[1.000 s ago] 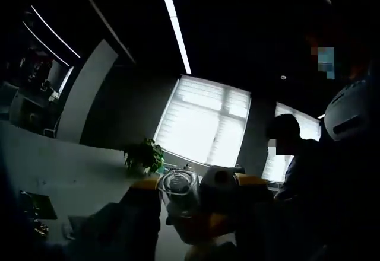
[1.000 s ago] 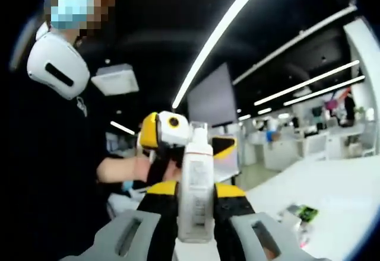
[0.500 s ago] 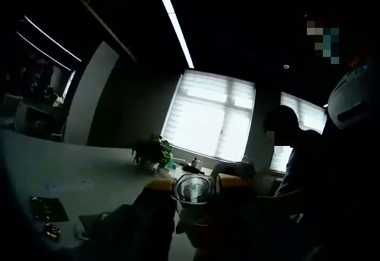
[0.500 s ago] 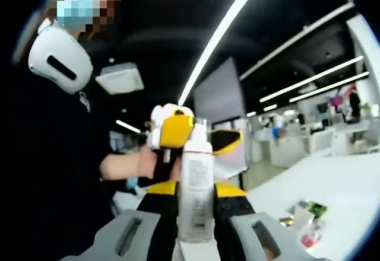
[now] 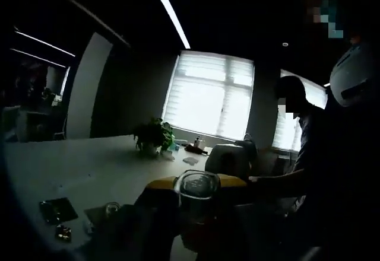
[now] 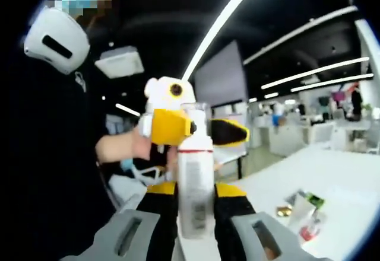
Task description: Arrange the skincare products in the storage area until every visible bottle or jar stands upright without overlapping.
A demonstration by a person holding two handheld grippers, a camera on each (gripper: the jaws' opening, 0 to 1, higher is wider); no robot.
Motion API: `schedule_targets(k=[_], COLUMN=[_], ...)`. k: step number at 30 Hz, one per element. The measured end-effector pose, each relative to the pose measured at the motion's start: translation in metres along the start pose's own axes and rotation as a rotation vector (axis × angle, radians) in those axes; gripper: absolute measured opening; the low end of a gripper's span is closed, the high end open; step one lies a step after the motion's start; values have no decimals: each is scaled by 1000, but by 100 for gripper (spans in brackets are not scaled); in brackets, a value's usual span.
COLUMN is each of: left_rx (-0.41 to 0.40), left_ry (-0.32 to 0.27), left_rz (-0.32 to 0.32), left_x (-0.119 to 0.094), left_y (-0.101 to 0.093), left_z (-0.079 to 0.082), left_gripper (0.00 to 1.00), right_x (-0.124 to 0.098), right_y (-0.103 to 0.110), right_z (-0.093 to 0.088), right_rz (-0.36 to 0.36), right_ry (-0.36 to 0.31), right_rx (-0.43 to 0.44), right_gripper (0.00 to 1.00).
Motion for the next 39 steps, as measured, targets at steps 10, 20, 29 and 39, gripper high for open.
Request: schedule_targets(k=[10,20,29,39], left_rx=[74,80,66,80], left_ry=[88,120,109,130], left_rz=[36,40,23,-1], left_x=[3,1,3,8], left_y=[-1,-2,-2,-8], left_z=[-16,-24,-24,-30], left_gripper=[27,27,27,28], right_x=[-1,-9,-7,-15], right_y=[-4,-11,-7,-7], right_z=[-20,-20,-23,-27], right_rz=[-37,-66,-38,-52], right_ry=[120,135,161,148], right_rx=[5,-28,-63,-83], right_gripper=[23,21,16,15])
Point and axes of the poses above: the point that each gripper's makers call its tool centre point, and the gripper's own axes: x roughly forward along the fingers, y roughly to its left, z roughly out of its top, the point moved 4 cm from there along -x, roughly backward along the fingers, and after that the axes turned 10 degrees about -y, right-handed, at the moved point
